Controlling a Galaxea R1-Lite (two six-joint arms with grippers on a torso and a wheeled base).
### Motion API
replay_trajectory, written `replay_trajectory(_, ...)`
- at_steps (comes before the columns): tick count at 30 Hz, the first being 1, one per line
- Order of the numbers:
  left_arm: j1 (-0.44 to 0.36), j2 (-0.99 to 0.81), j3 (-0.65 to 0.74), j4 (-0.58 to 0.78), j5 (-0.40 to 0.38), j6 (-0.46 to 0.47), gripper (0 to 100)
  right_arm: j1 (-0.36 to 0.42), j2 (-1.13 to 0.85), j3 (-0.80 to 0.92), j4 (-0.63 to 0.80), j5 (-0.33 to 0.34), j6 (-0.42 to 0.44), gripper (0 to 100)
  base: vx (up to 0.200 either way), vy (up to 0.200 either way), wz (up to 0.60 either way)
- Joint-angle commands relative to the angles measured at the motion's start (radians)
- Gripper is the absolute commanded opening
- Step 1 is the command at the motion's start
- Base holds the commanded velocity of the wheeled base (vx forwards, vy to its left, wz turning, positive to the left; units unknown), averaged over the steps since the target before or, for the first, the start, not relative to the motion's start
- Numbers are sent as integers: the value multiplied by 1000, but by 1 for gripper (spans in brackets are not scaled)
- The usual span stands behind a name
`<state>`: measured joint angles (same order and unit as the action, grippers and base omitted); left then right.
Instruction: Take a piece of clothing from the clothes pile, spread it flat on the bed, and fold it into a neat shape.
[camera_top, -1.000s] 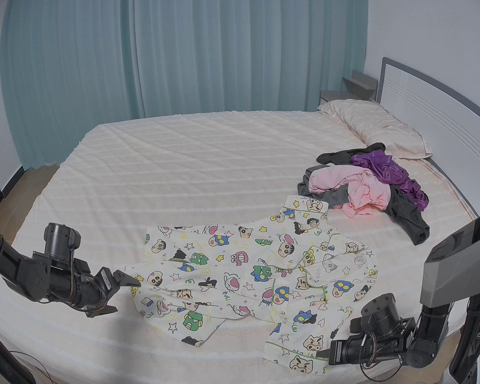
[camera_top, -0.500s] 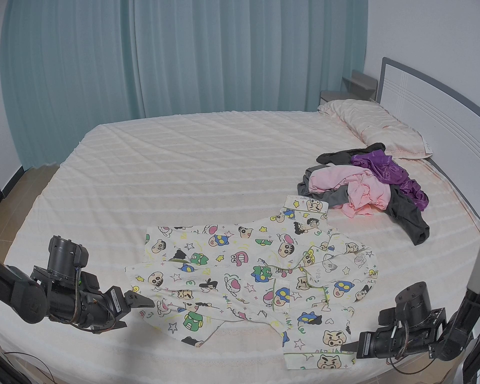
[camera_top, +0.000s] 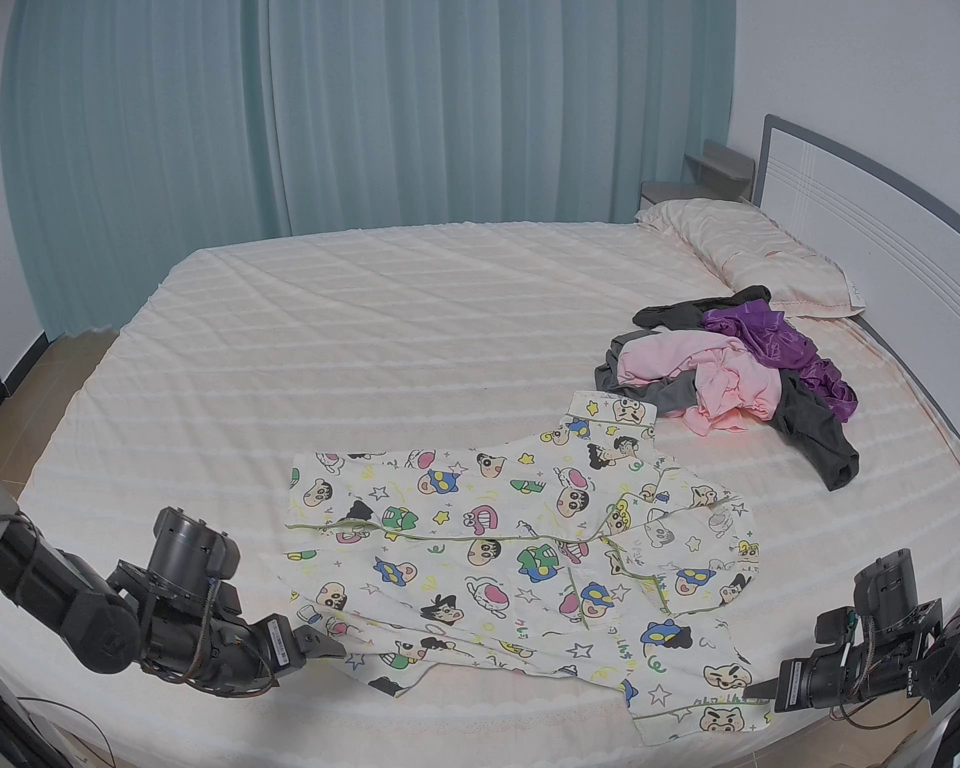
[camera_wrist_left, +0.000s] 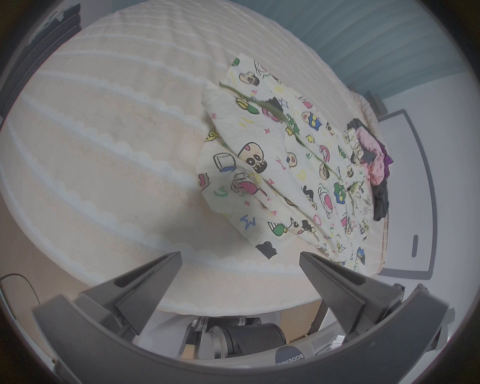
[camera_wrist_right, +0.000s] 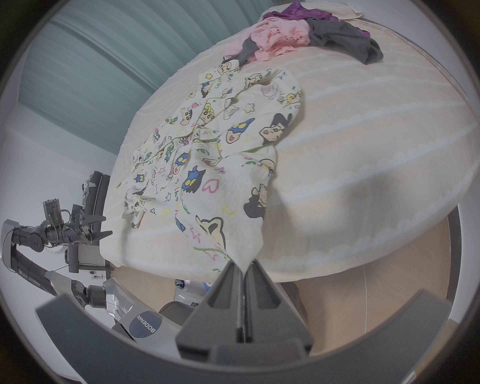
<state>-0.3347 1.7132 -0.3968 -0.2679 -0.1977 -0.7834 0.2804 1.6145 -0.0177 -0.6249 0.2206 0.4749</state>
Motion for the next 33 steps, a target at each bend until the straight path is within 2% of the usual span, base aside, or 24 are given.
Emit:
replay_trajectory(1,-64,92,10,-33,18,-22,100,-56,1,18,27,19,-21,0,0,0,0)
replay_trajectory(4,-75,131,10,-99,32,-73,100,-60,25,18,42,22,-32,0,0,0,0)
replay_trajectory(6,-75,169,18,-169,76,-88,100,-78,47,18,37,22,-42,0,0,0,0)
replay_trajectory(11,-64,175,9,-191,93,-112,100,-96,65,18,50,20,-93,0,0,0,0)
replay_trajectory(12,-64,177,4,-192,93,-123,100,-96,76,18,53,20,-104,100,0,0,0)
replay_trajectory(15,-60,180,-2,-192,95,-132,100,-110,96,18,50,20,-111,100,0,0,0)
replay_trajectory(17,-29,178,-24,-200,101,-131,100,-132,102,18,44,20,-114,100,0,0,0)
replay_trajectory(23,69,190,-89,-258,109,-129,100,-130,82,-2,37,25,-113,100,0,0,0)
replay_trajectory(25,95,218,-112,-267,127,-128,100,-125,79,-19,39,25,-105,100,0,0,0)
replay_trajectory(27,114,272,-143,-281,178,-126,100,-119,82,-44,40,29,-102,100,0,0,0)
replay_trajectory(32,120,345,-154,-306,230,-114,100,-98,90,-62,39,31,-91,100,0,0,0)
replay_trajectory(33,118,371,-157,-320,242,-111,100,-90,90,-73,39,31,-58,100,0,0,0)
